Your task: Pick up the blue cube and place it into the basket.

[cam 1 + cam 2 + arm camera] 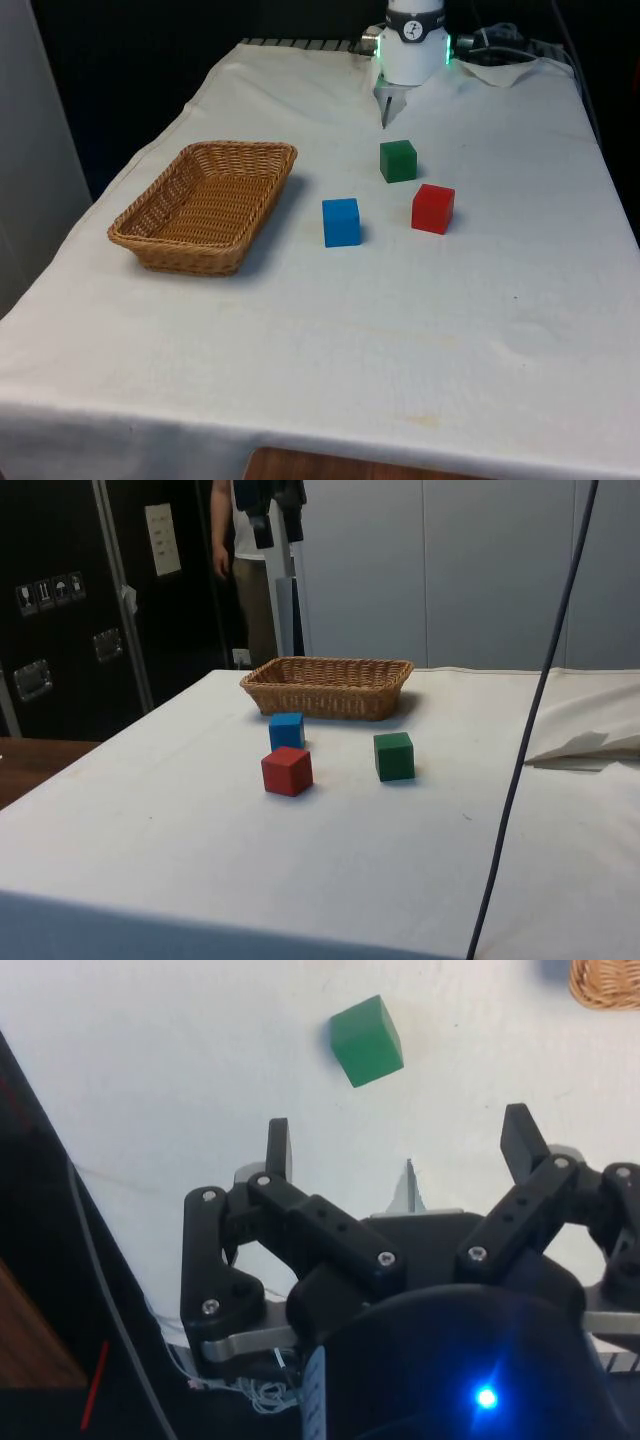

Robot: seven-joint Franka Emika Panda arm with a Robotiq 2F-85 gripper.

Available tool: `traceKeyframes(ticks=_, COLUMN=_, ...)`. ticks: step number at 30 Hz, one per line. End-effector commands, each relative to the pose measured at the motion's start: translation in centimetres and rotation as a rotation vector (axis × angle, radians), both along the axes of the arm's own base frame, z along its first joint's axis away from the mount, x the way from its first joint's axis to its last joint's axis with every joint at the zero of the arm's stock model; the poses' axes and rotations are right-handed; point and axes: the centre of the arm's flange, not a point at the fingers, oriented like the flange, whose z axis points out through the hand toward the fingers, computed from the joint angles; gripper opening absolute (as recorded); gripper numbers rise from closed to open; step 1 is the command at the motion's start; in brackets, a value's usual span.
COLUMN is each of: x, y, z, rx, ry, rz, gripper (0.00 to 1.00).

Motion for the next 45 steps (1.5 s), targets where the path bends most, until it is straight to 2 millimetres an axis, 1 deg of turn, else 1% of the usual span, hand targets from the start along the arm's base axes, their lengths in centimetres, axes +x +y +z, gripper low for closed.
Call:
traceKeyframes(ticks=1, x=0.0, y=0.0, z=-0.1, rx=-0.005, ry=-0.009, rz=-0.014, gripper=1.00)
traceKeyframes(ticks=17, x=0.1, y=-0.1, z=-1.4, rx=-0.011, ry=-0.005, rz=-0.124, gripper=1.00)
traceKeyframes(ticks=18, x=0.0, y=0.0, z=-1.2, rx=-0.008, ry=0.001, rz=-0.109, gripper=1.00)
traceKeyframes(ticks=19, x=0.1, y=-0.1, z=-1.6, rx=-0.012, ry=-0.003, rz=-0.139, gripper=1.00)
traceKeyframes(ticks=24, x=0.4, y=-0.1, z=-2.3, rx=-0.017, ry=-0.007, rz=-0.177, gripper=1.00)
traceKeyframes(ticks=25, x=0.3, y=-0.1, z=-2.1, rx=-0.013, ry=0.004, rz=-0.167, gripper=1.00)
traceKeyframes(ticks=32, x=1.0, y=0.1, z=-3.9, rx=-0.027, ry=-0.023, rz=-0.220, gripper=1.00)
traceKeyframes(ticks=33, x=0.9, y=0.1, z=-3.8, rx=-0.018, ry=-0.013, rz=-0.212, gripper=1.00)
traceKeyframes(ticks=39, x=1.7, y=0.5, z=-5.2, rx=-0.039, ry=-0.044, rz=-0.250, gripper=1.00)
traceKeyframes(ticks=45, x=2.2, y=0.8, z=-5.8, rx=-0.052, ry=-0.065, rz=-0.270, gripper=1.00)
